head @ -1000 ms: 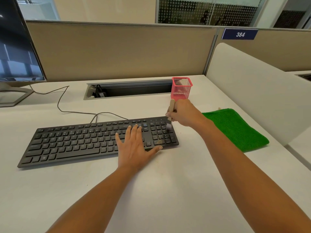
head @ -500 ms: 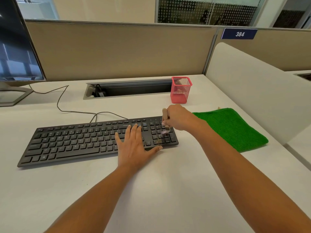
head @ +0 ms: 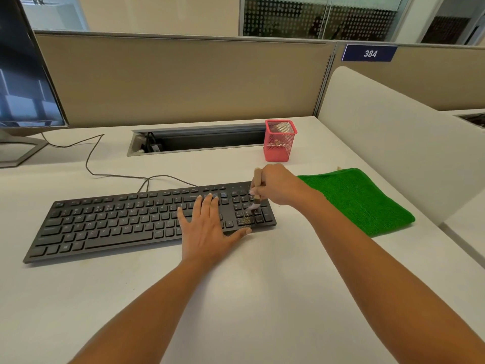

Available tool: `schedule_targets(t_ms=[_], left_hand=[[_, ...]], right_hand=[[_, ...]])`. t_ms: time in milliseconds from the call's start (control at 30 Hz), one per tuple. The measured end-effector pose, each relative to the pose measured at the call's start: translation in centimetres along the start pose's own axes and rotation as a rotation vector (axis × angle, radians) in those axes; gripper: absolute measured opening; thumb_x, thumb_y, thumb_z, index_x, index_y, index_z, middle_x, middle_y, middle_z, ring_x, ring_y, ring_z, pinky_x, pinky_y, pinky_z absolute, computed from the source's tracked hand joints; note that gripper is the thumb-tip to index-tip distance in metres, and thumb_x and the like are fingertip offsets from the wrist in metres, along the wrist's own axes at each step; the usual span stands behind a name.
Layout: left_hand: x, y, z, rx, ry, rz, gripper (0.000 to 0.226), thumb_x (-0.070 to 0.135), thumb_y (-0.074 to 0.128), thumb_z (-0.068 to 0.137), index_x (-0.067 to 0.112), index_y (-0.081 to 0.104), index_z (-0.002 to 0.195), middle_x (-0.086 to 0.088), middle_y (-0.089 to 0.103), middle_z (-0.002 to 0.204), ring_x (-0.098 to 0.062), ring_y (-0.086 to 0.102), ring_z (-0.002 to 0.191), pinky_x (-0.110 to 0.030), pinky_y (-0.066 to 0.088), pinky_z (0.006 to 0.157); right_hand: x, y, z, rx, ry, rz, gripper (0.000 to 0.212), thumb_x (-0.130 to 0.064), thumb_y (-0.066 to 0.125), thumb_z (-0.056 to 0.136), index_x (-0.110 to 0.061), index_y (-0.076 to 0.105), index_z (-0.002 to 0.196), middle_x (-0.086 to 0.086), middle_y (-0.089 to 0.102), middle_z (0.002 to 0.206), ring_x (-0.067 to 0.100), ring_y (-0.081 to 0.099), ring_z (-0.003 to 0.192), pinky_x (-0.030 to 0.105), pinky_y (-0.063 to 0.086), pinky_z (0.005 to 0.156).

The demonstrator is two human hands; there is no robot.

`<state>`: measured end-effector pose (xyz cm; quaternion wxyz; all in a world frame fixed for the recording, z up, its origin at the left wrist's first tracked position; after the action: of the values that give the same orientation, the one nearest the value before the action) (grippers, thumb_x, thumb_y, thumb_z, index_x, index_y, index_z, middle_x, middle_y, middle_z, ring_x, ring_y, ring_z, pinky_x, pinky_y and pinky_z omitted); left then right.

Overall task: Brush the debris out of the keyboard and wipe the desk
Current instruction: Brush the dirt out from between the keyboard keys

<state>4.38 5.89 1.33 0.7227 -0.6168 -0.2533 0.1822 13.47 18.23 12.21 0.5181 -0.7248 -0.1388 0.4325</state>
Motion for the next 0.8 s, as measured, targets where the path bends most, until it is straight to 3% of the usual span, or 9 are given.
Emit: schedule_targets(t_ms=[167, 267, 400, 500, 667, 800], left_hand=[[0.0, 0.0, 0.1, -0.003, -0.003, 0.008, 0.122, 0.089, -0.012, 0.054, 0.017, 0.01, 0.151, 0.003, 0.008, 0.159, -0.017, 0.0, 0.147, -0.056, -0.001, 0.115], [0.0, 0.0, 0.0, -0.006, 0.0, 0.009, 0.122, 0.089, -0.012, 0.055, 0.017, 0.01, 0.151, 0.002, 0.008, 0.159, -0.017, 0.0, 0.147, -0.057, 0.0, 0.115], [0.0, -0.1, 0.0, -0.012, 0.0, 0.015, 0.123, 0.088, -0.013, 0.053, 0.017, 0.009, 0.151, 0.002, 0.007, 0.159, -0.017, -0.001, 0.147, -0.057, -0.001, 0.115], [0.0, -0.1, 0.0, -0.011, -0.001, 0.013, 0.125, 0.089, -0.014, 0.051, 0.017, 0.009, 0.151, 0.002, 0.007, 0.159, -0.017, -0.001, 0.147, -0.057, -0.001, 0.115], [0.0, 0.1, 0.1, -0.002, 0.0, 0.011, 0.124, 0.089, -0.015, 0.052, 0.017, 0.01, 0.151, 0.003, 0.009, 0.159, -0.017, 0.0, 0.147, -0.057, 0.0, 0.115], [-0.1, 0.1, 0.2, 0.001, 0.001, -0.003, 0.124, 0.089, -0.012, 0.052, 0.018, 0.012, 0.151, 0.003, 0.01, 0.159, -0.017, 0.001, 0.147, -0.057, 0.0, 0.115]], right_hand=[[1.0, -0.8, 0.3, 0.221, 0.093, 0.071, 0.026, -0.023, 0.057, 0.092, -0.001, 0.065, 0.101, 0.008, 0.06, 0.089, 0.019, 0.056, 0.077, 0.019, 0.039, 0.053], [1.5, -0.1, 0.0, 0.271, 0.112, 0.11, 0.027, -0.022, 0.055, 0.093, 0.0, 0.068, 0.1, 0.01, 0.065, 0.09, 0.023, 0.062, 0.082, 0.03, 0.046, 0.066], [1.6, 0.6, -0.5, 0.15, 0.199, -0.025, 0.027, -0.019, 0.053, 0.092, 0.002, 0.062, 0.106, 0.018, 0.065, 0.105, 0.032, 0.063, 0.096, 0.037, 0.051, 0.083], [1.8, 0.3, -0.8, 0.034, 0.227, -0.02, 0.024, -0.014, 0.054, 0.088, 0.002, 0.06, 0.105, 0.018, 0.066, 0.104, 0.032, 0.066, 0.094, 0.041, 0.053, 0.088], [2.1, -0.9, -0.8, 0.145, 0.128, 0.15, 0.022, -0.02, 0.058, 0.091, -0.002, 0.068, 0.098, 0.013, 0.069, 0.096, 0.026, 0.068, 0.088, 0.04, 0.054, 0.084], [2.1, -0.6, -1.0, 0.09, 0.065, 0.167, 0.018, -0.02, 0.06, 0.09, -0.007, 0.069, 0.098, 0.009, 0.066, 0.094, 0.016, 0.06, 0.078, 0.022, 0.045, 0.06]])
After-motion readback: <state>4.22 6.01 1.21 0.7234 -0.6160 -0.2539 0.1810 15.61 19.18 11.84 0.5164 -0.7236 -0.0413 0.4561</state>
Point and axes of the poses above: each hand's wrist, its own z-axis towards the middle knuckle, its own y-axis out of the palm, x = y × z, the point moved 2 cm from there along z, towards the middle knuckle
